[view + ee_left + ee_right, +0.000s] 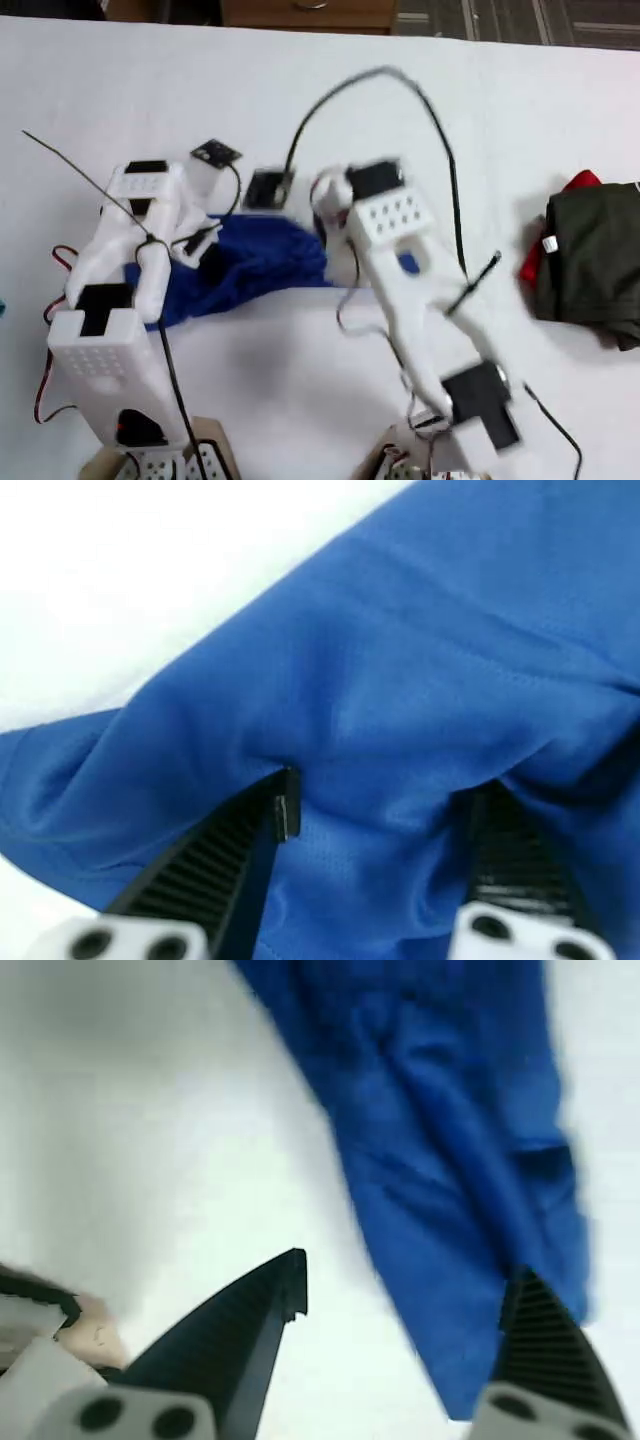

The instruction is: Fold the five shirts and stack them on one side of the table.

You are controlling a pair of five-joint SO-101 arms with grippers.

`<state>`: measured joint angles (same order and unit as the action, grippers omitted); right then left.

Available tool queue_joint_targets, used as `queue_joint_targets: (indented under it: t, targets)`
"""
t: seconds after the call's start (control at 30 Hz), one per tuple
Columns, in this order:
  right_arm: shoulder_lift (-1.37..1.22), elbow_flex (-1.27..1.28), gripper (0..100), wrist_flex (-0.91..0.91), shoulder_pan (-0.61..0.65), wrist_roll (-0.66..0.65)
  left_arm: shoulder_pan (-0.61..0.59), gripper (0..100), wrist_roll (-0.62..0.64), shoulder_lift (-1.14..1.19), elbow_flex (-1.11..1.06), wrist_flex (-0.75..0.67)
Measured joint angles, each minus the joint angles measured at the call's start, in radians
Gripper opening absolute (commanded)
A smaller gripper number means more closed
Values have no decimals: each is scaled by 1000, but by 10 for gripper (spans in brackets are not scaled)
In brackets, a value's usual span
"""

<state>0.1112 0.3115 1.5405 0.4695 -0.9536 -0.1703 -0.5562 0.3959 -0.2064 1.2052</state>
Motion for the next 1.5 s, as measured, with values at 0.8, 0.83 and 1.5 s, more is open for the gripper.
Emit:
queue_joint_targets:
  t: [0.8,0.83,1.5]
  targets:
    - [-103,55,319,-334,-107,-40,0,289,0,0,0,0]
    - [-109,38,319,-334,-109,-54,0,289,0,0,0,0]
    - [20,279,319,-181,-55,-86,0,289,0,0,0,0]
